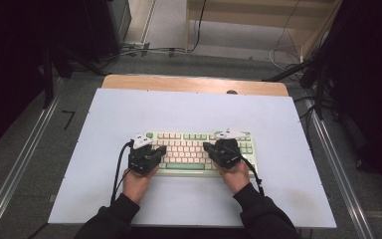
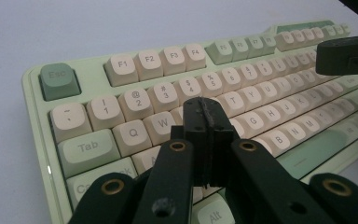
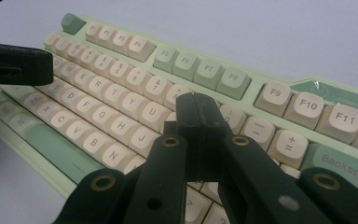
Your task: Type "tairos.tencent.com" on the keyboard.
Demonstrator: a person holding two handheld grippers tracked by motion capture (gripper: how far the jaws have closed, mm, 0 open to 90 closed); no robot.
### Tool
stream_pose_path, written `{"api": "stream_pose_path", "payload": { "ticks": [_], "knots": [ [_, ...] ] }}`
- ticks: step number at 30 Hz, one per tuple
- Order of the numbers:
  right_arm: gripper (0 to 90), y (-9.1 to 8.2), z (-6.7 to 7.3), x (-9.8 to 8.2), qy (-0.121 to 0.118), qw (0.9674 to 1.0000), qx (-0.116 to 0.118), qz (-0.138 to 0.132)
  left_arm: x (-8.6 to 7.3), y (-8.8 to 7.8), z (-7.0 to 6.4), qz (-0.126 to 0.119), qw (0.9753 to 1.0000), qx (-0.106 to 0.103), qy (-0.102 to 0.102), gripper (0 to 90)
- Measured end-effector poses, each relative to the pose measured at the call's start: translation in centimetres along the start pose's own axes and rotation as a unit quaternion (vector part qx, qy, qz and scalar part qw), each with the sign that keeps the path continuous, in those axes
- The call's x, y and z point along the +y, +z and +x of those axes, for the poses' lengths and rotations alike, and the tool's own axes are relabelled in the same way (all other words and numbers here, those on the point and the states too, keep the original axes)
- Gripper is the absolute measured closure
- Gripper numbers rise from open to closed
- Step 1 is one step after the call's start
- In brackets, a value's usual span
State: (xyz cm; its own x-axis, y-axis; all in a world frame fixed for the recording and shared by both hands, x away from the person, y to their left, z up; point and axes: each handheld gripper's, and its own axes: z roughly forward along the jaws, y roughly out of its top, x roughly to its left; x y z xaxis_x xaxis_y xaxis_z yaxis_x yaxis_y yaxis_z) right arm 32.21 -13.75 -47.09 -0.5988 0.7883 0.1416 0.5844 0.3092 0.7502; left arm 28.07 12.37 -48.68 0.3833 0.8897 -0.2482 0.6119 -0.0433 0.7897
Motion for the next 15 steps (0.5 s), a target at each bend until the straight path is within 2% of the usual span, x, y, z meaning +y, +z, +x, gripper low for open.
{"api": "stream_pose_path", "payload": {
  "ticks": [15],
  "knots": [
    [87.7,-0.65,-0.66,-0.76,0.000,0.9999,-0.008,0.008,0.00,0.03,-0.05,-0.002,1.0000,0.000,-0.001,90.0]
  ]
}}
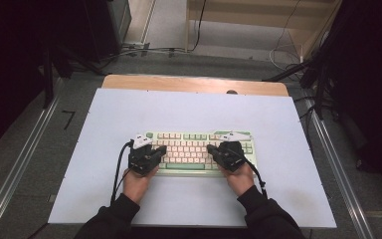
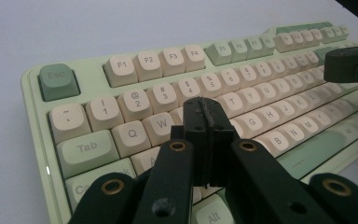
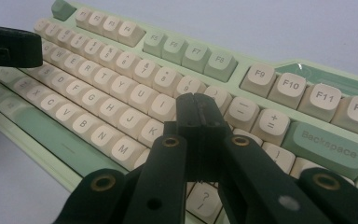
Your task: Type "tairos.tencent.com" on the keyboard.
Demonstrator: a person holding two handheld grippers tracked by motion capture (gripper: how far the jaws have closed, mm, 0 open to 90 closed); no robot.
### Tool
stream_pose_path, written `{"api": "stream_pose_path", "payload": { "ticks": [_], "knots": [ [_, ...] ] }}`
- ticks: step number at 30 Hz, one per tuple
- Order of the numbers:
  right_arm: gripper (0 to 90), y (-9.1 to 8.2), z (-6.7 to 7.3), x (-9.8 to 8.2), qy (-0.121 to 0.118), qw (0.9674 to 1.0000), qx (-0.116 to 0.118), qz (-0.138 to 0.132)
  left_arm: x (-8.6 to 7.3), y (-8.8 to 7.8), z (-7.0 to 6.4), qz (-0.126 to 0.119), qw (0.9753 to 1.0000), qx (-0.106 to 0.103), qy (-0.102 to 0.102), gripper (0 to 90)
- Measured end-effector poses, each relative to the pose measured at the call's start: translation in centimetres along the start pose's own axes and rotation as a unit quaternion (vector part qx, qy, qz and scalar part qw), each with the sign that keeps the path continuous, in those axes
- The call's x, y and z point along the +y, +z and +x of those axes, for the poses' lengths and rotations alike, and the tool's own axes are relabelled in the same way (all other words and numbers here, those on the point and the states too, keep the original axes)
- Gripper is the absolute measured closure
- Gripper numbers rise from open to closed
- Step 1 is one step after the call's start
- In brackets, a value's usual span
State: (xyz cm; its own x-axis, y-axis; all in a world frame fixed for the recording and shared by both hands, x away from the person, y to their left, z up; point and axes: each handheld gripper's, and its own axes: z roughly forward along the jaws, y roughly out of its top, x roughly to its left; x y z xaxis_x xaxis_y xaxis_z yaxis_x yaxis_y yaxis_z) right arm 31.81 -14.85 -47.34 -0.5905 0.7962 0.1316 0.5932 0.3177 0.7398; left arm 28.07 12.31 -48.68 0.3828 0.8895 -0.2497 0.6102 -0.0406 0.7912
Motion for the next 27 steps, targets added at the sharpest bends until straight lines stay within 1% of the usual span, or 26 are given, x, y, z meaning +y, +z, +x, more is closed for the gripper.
{"api": "stream_pose_path", "payload": {
  "ticks": [16,21,27],
  "knots": [
    [87.7,0.0,0.4,-0.5,-0.009,0.9999,0.003,0.006,-0.1,0.0,0.1,0.000,1.0000,0.001,-0.001,90.0],
    [87.7,-0.3,0.3,-0.7,-0.008,1.0000,0.003,0.004,-0.1,0.0,0.1,0.000,1.0000,0.001,-0.002,90.0],
    [87.7,-0.5,0.2,-1.2,-0.009,0.9999,0.005,0.010,-0.1,-0.1,0.1,0.000,1.0000,0.001,-0.002,90.0]
  ]
}}
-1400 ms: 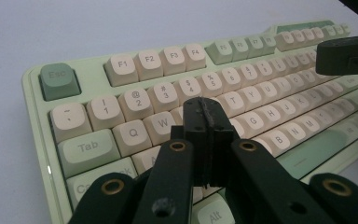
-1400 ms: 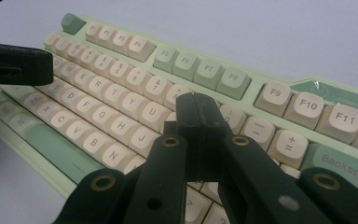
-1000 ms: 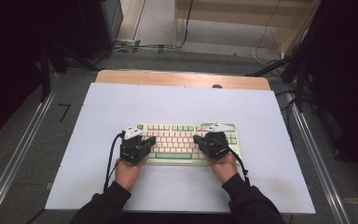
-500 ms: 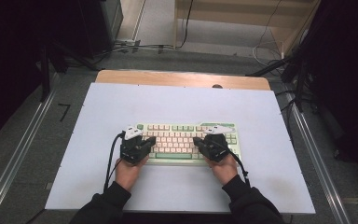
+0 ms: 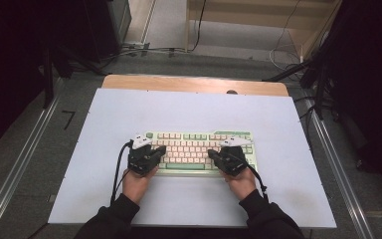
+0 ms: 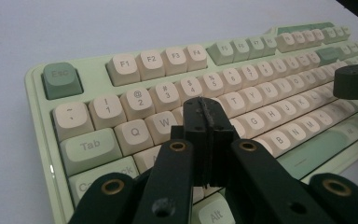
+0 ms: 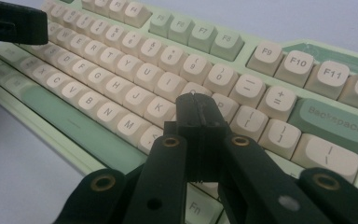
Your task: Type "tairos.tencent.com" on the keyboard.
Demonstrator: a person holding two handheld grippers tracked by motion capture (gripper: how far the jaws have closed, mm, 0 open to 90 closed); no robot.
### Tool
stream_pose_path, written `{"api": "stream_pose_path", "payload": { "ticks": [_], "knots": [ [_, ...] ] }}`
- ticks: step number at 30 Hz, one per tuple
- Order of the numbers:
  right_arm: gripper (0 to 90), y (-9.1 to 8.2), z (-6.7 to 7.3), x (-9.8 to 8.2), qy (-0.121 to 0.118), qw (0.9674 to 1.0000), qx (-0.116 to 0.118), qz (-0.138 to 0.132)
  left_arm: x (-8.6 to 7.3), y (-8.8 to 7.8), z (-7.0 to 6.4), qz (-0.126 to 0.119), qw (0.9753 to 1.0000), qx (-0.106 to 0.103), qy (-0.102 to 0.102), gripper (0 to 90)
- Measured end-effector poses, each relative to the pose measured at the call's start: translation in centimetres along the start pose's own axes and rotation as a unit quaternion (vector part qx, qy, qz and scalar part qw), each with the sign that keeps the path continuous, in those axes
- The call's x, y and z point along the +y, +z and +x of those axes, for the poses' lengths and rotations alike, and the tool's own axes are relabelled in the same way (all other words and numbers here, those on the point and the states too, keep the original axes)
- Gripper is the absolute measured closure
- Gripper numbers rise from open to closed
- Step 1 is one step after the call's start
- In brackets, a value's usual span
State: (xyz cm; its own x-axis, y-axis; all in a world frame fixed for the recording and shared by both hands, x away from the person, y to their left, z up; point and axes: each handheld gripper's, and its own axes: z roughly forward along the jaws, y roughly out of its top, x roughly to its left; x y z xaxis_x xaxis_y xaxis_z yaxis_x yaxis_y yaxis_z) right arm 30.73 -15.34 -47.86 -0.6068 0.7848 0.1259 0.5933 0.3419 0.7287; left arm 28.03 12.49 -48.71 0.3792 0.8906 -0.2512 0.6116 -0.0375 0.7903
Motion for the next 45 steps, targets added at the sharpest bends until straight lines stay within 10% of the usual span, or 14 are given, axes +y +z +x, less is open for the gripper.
{"api": "stream_pose_path", "payload": {
  "ticks": [45],
  "knots": [
    [87.7,0.18,0.77,-0.23,-0.005,0.9999,0.010,-0.009,0.19,0.08,-0.22,-0.001,1.0000,-0.007,-0.002,90.0]
  ]
}}
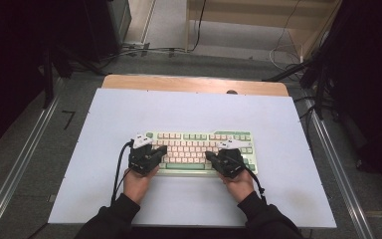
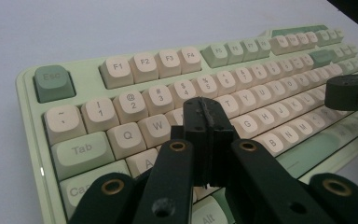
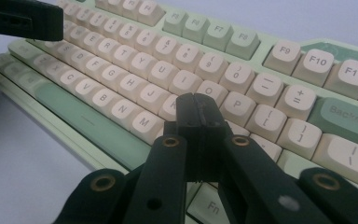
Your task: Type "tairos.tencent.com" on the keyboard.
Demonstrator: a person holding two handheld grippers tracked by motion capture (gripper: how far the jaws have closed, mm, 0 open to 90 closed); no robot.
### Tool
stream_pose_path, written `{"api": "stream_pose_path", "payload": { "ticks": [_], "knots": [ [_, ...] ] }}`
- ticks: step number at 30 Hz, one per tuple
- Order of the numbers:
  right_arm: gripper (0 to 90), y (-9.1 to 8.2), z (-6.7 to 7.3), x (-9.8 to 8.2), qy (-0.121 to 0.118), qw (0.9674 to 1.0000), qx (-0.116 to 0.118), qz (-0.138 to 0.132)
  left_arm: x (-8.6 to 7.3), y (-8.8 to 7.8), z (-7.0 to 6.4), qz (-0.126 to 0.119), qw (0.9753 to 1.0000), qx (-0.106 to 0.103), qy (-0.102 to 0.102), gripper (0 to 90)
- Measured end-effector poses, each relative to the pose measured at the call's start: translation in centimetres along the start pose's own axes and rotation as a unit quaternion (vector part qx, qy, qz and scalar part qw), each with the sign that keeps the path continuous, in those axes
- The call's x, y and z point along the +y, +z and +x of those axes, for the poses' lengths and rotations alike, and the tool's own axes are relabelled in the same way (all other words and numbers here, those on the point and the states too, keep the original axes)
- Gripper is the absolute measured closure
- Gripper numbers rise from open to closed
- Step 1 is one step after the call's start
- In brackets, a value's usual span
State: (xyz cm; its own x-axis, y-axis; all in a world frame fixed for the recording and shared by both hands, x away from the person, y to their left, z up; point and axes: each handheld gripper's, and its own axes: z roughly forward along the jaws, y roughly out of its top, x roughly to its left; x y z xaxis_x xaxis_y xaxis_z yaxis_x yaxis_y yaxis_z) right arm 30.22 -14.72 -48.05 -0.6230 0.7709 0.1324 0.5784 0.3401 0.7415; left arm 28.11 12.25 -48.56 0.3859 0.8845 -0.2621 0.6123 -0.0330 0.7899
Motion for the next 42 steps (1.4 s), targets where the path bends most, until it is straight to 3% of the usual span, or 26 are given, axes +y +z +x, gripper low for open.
{"api": "stream_pose_path", "payload": {
  "ticks": [10,42],
  "knots": [
    [87.7,0.6,0.8,0.8,-0.009,0.9999,0.008,-0.004,0.1,0.3,-0.2,-0.003,1.0000,-0.004,-0.004,90.0],
    [87.7,1.3,0.6,1.3,-0.007,1.0000,0.003,0.000,1.5,1.9,-1.0,-0.004,0.9999,-0.015,0.003,90.0]
  ]
}}
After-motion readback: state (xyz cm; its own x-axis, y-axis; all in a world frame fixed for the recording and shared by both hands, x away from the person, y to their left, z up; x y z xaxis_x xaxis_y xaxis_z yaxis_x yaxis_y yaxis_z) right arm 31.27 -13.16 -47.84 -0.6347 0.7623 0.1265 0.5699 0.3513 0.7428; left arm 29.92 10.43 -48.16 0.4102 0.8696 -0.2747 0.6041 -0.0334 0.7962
